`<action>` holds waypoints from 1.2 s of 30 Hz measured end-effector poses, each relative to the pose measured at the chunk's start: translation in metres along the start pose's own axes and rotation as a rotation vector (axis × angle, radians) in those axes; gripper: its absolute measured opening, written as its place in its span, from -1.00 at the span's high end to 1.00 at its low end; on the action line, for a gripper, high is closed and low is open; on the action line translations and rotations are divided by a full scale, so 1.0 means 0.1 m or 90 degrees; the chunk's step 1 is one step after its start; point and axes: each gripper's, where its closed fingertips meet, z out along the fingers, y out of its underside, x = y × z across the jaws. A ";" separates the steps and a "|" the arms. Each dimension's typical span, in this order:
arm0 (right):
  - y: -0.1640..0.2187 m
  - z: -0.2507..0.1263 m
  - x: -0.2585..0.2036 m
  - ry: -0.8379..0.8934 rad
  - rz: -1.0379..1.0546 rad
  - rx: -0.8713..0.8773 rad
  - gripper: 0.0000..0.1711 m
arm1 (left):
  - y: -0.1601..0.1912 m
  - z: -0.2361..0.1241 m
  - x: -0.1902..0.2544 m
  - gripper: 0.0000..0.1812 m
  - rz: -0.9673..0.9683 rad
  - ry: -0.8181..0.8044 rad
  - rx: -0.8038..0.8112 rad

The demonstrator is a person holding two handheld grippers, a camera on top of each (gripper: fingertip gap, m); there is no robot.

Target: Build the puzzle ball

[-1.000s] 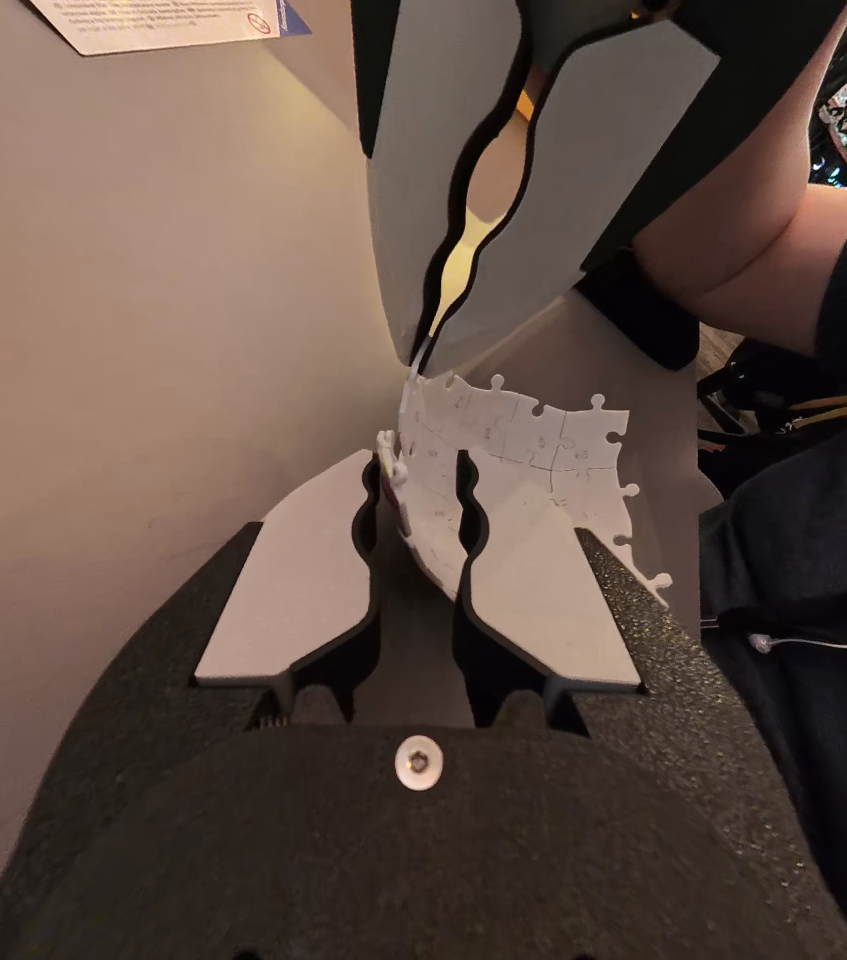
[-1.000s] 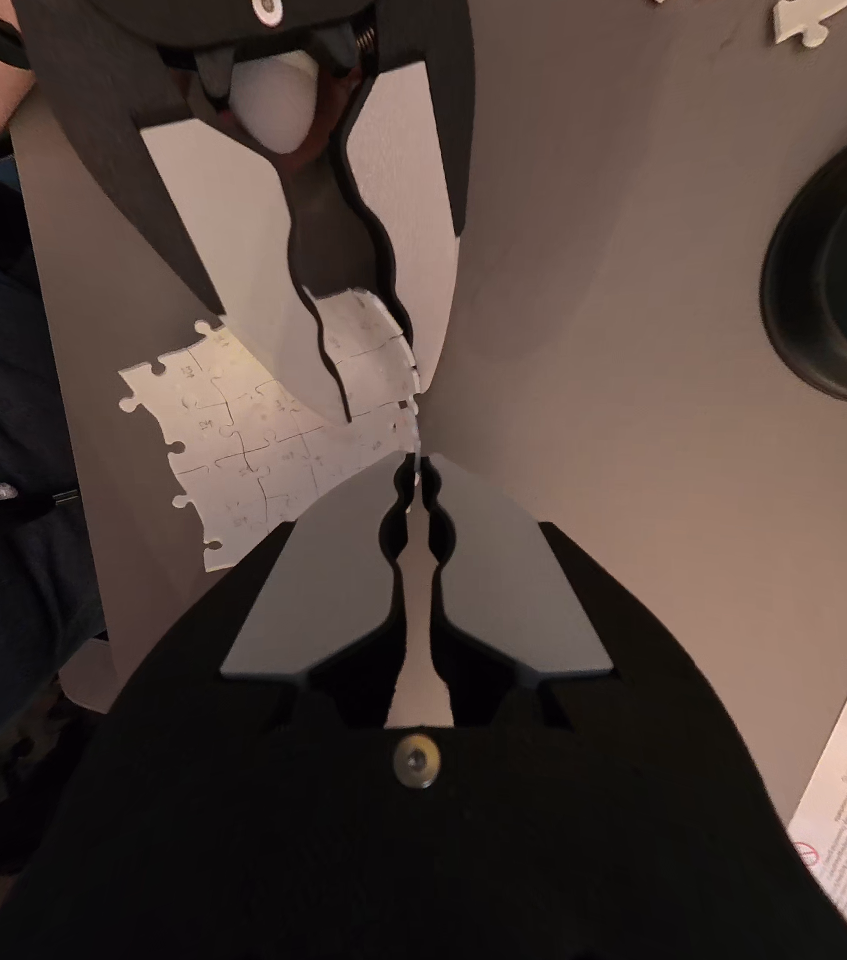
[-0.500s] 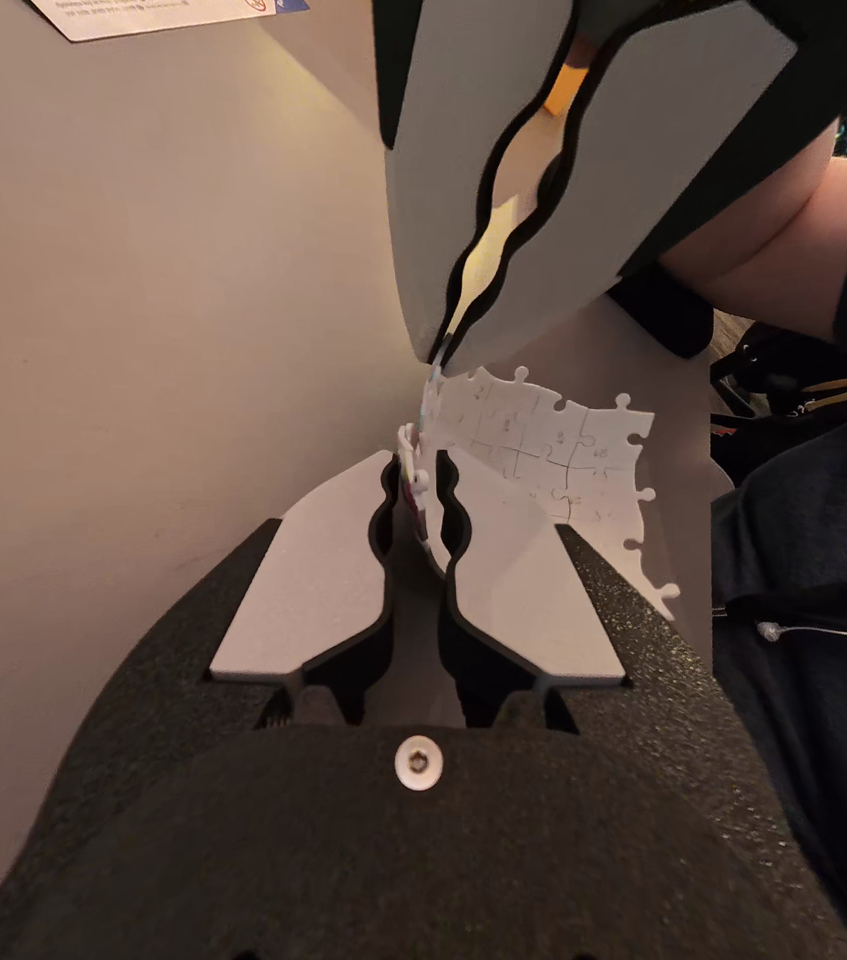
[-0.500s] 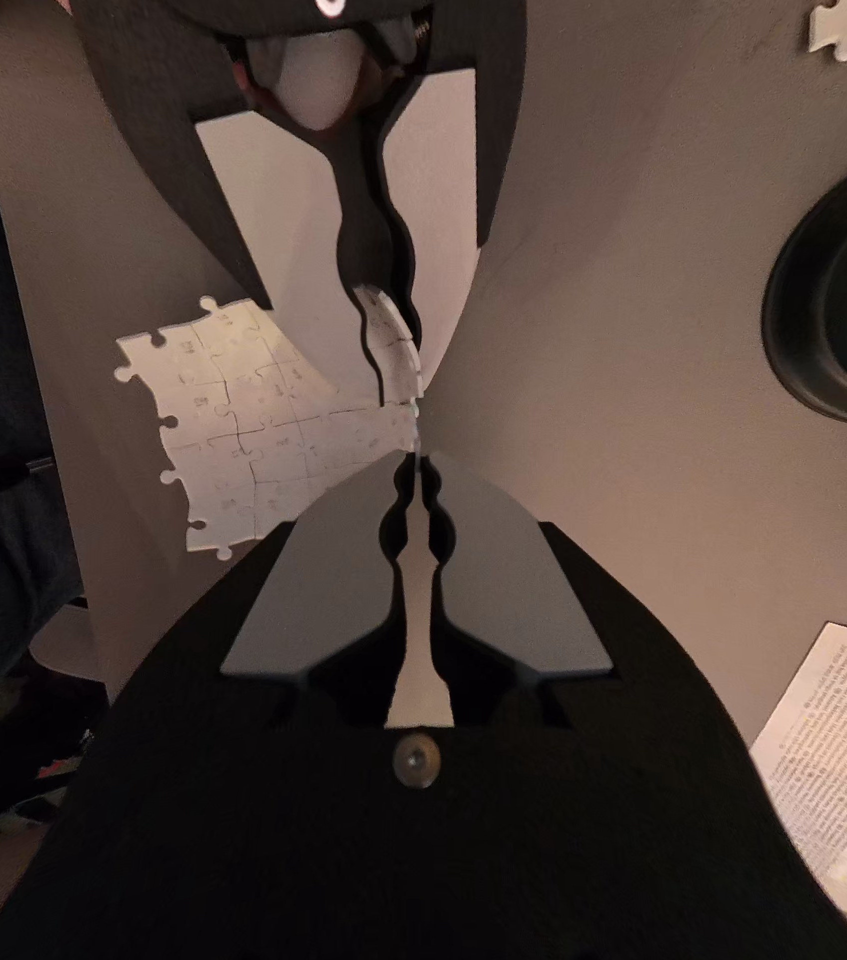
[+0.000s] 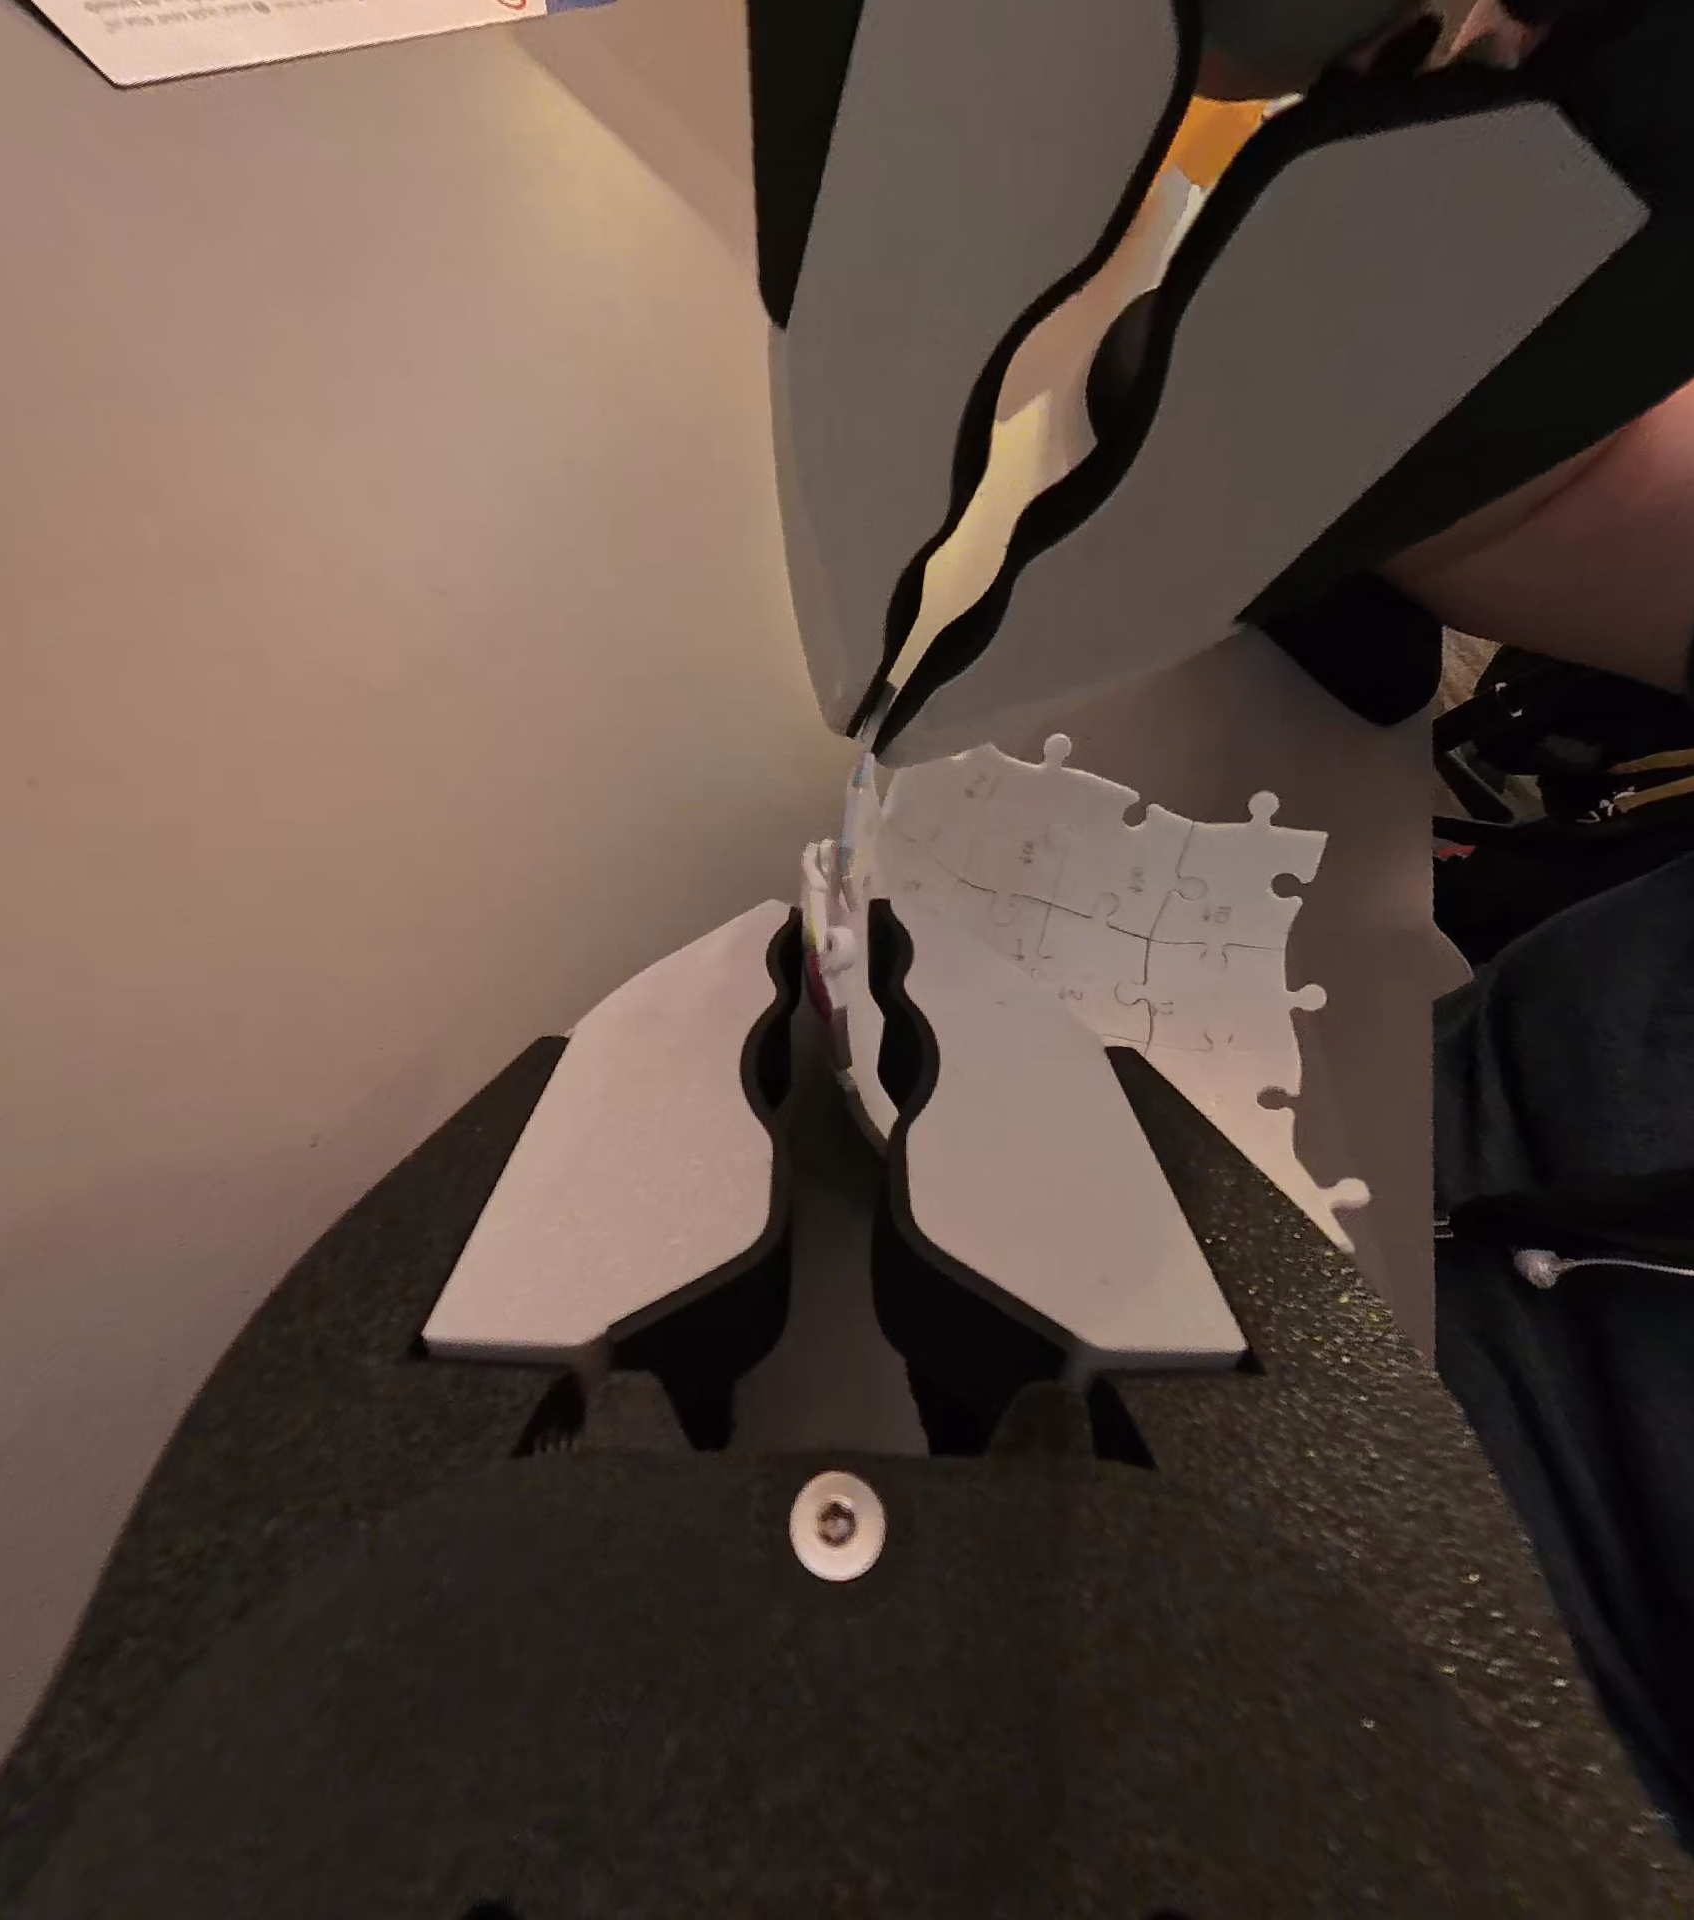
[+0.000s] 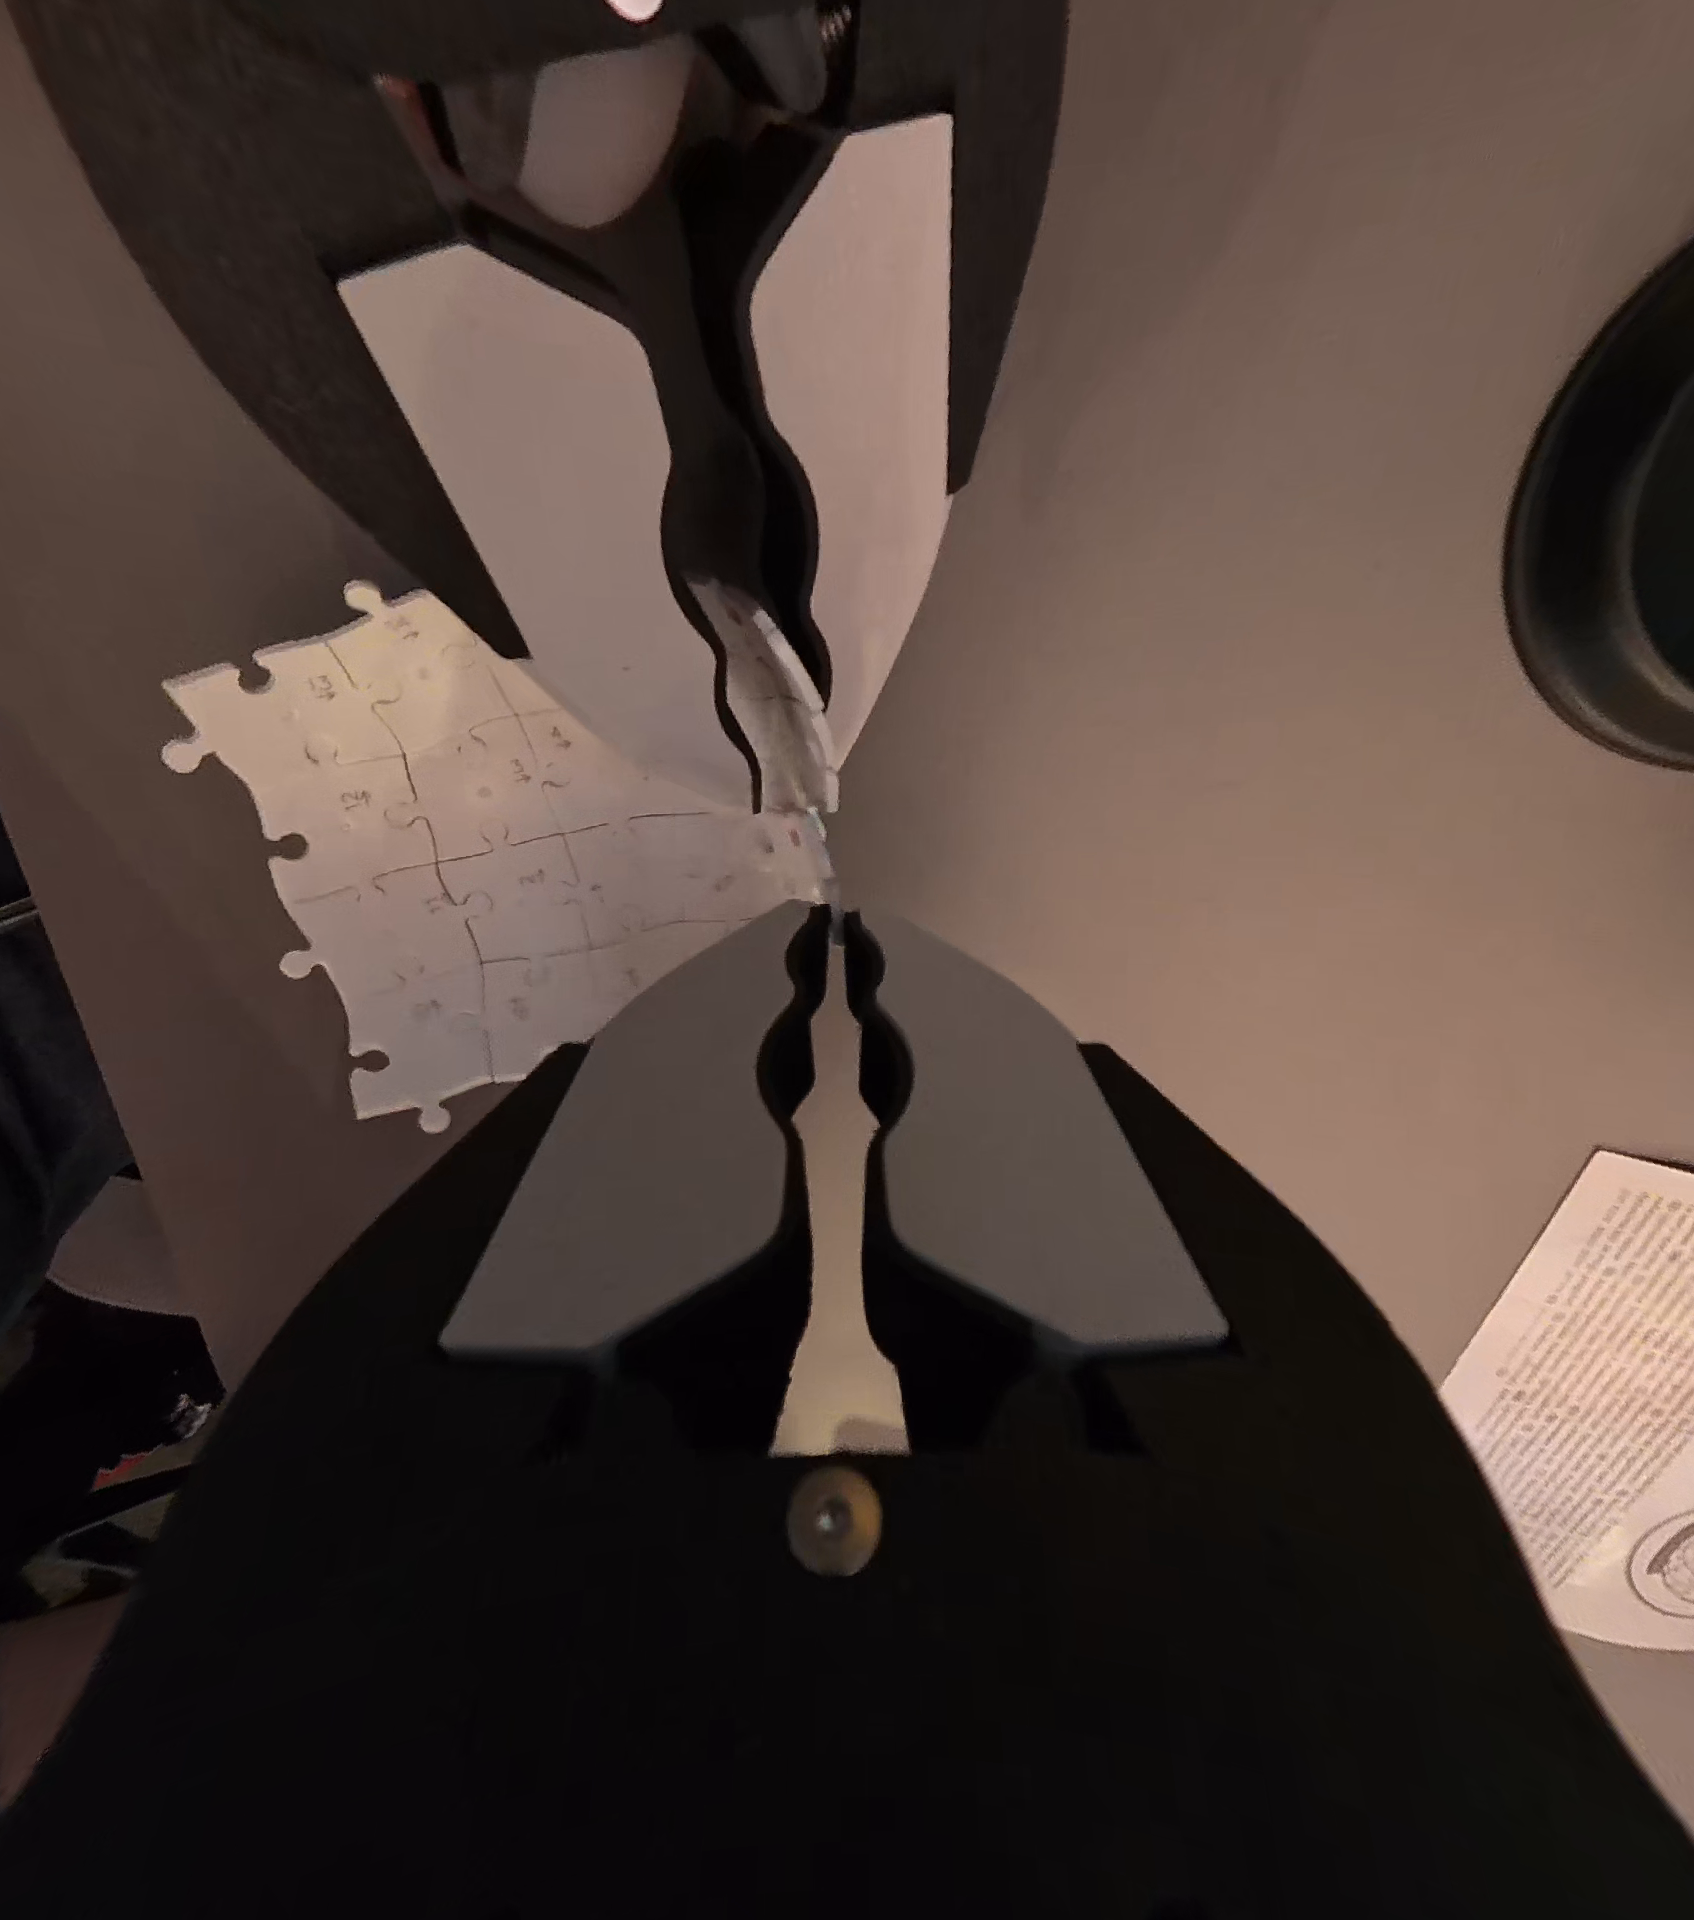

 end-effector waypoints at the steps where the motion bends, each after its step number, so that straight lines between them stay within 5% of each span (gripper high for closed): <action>1: 0.00 0.00 0.00 0.001 0.004 0.000 0.95 | 0.00 0.00 0.00 0.87 -0.001 -0.001 0.000; 36: 0.04 0.08 0.13 0.052 0.087 -0.014 0.92 | 0.01 0.04 -0.08 0.91 -0.099 -0.001 -0.057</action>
